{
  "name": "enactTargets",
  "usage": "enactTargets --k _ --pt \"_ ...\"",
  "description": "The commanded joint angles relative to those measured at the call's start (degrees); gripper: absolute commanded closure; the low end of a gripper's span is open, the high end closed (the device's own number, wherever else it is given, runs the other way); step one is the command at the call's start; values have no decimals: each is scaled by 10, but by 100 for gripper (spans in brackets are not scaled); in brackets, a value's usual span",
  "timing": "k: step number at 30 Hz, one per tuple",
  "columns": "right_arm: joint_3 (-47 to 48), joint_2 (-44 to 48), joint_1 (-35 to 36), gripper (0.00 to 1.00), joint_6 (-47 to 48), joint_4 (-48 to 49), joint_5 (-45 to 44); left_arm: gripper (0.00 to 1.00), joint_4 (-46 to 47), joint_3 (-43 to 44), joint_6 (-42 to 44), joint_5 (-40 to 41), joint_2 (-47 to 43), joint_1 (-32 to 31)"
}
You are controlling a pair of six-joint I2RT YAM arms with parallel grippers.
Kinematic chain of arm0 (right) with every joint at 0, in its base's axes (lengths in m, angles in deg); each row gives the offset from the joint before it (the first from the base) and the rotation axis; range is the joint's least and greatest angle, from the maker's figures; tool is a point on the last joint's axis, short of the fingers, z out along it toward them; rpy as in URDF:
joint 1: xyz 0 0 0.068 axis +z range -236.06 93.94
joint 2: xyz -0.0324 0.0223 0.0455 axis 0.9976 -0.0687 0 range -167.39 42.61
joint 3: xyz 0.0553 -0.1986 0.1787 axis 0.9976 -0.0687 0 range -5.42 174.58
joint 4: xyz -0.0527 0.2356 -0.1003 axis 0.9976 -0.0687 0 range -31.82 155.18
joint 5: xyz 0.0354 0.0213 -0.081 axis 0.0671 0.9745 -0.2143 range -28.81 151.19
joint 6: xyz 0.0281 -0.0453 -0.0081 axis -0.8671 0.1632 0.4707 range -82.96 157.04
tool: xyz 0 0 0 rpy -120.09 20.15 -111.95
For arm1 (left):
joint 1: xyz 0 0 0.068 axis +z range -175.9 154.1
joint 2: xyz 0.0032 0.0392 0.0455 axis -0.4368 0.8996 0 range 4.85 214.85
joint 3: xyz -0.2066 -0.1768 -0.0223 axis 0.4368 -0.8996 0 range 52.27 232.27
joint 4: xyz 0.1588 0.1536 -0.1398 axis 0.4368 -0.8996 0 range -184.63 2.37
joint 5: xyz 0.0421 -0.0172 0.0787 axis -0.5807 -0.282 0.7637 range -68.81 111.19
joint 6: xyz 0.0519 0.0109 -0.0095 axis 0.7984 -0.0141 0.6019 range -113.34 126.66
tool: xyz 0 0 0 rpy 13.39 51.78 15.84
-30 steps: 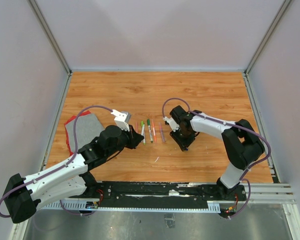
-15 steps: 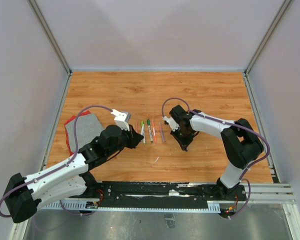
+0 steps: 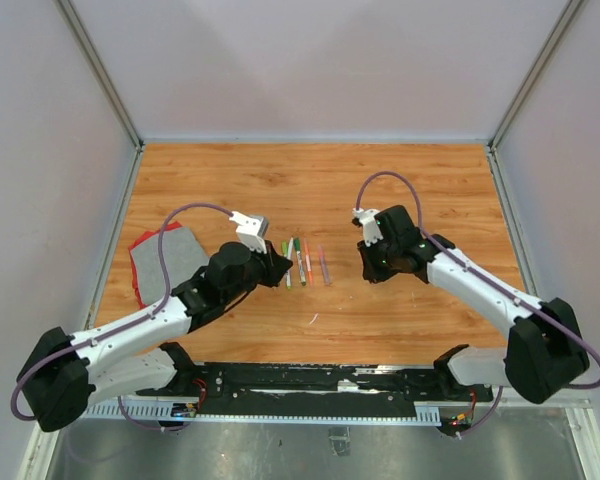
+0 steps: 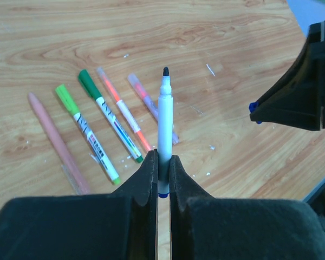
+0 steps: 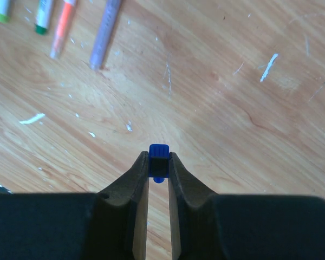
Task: Insert the pens into the pen caps
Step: Insert the pen cap onto the pen.
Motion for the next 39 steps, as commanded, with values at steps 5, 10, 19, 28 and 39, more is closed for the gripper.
enactTargets --k 5,10,19,28,39 --pt "-84 127 -68 99 -102 158 98 99 143 46 44 -1 100 2" --pt "-126 184 -138 99 -160 211 149 100 205 70 55 8 164 -18" --pt "-202 301 -192 100 -240 279 92 100 283 100 73 24 240 -65" --pt "-249 377 -195 99 -291 349 44 100 335 62 72 2 259 -87" --pt "-316 362 -193 99 -423 591 159 99 348 57 84 21 282 -108"
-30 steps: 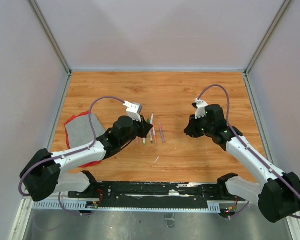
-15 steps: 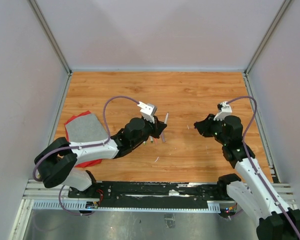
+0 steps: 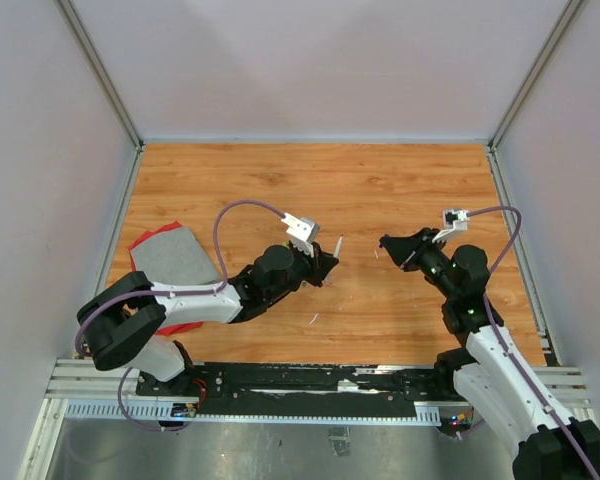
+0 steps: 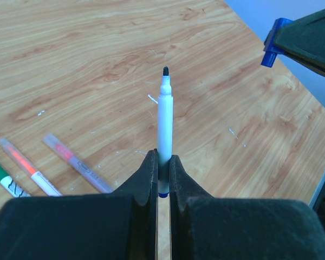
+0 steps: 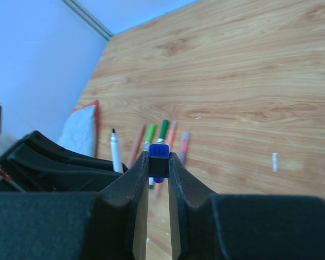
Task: Insert the pens into the pen caps
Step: Insert the pen cap onto the pen.
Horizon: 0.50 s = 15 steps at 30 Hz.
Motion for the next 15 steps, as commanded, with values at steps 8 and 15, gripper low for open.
enactTargets --k 8,15 --pt "-56 -64 10 99 -164 312 66 99 46 5 33 13 21 -35" --pt "-37 -112 51 100 -148 334 65 99 63 2 47 -4 23 -46"
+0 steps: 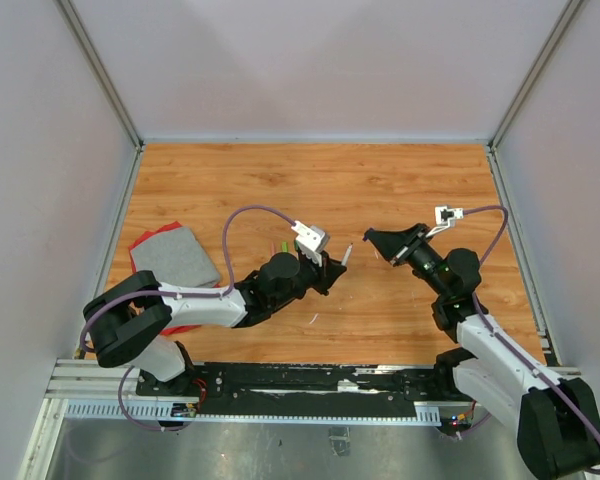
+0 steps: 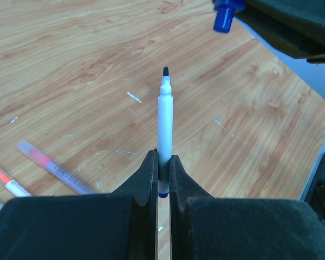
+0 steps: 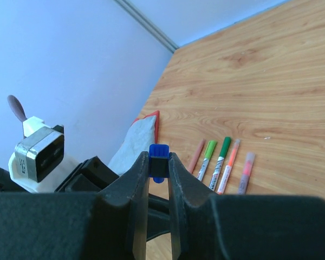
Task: Insert the pens into the pen caps
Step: Insert the pen cap onto the pen.
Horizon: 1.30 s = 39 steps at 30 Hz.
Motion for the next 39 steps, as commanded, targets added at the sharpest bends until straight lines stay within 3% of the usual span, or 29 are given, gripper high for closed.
enactTargets --k 1,39 --pt "18 -18 25 100 0 50 11 99 38 1 23 -5 2 -9" --pt "36 -31 37 99 18 -19 1 99 58 -7 46 -17 0 -22"
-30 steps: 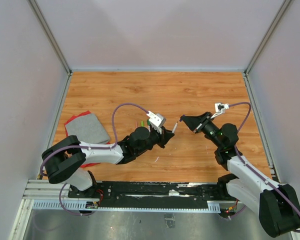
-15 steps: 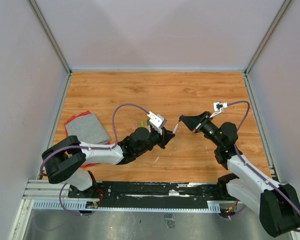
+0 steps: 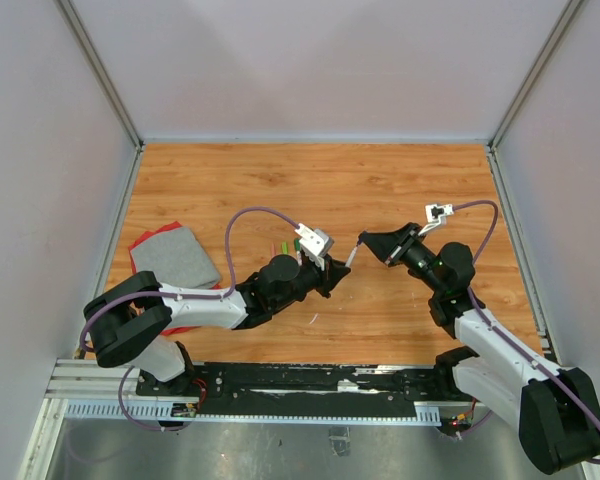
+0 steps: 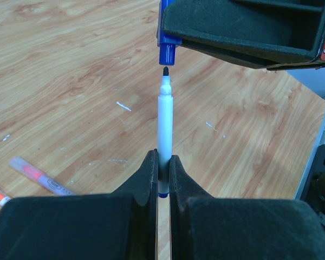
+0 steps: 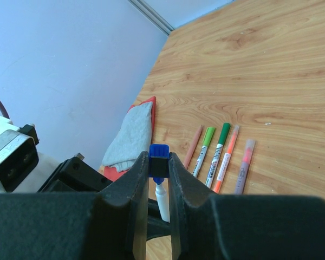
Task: Insert the pens into the pen caps
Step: Insert the pen cap onto the pen.
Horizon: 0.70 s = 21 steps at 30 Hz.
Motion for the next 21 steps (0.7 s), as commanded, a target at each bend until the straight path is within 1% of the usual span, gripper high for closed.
enactTargets --k 1,8,21 --pt "16 5 10 100 6 17 -7 100 29 -6 11 -2 0 -10" --pt "14 6 10 99 1 24 -16 99 29 -5 14 0 1 -12" --pt "20 20 10 99 18 -16 -17 100 29 -3 15 1 3 -12"
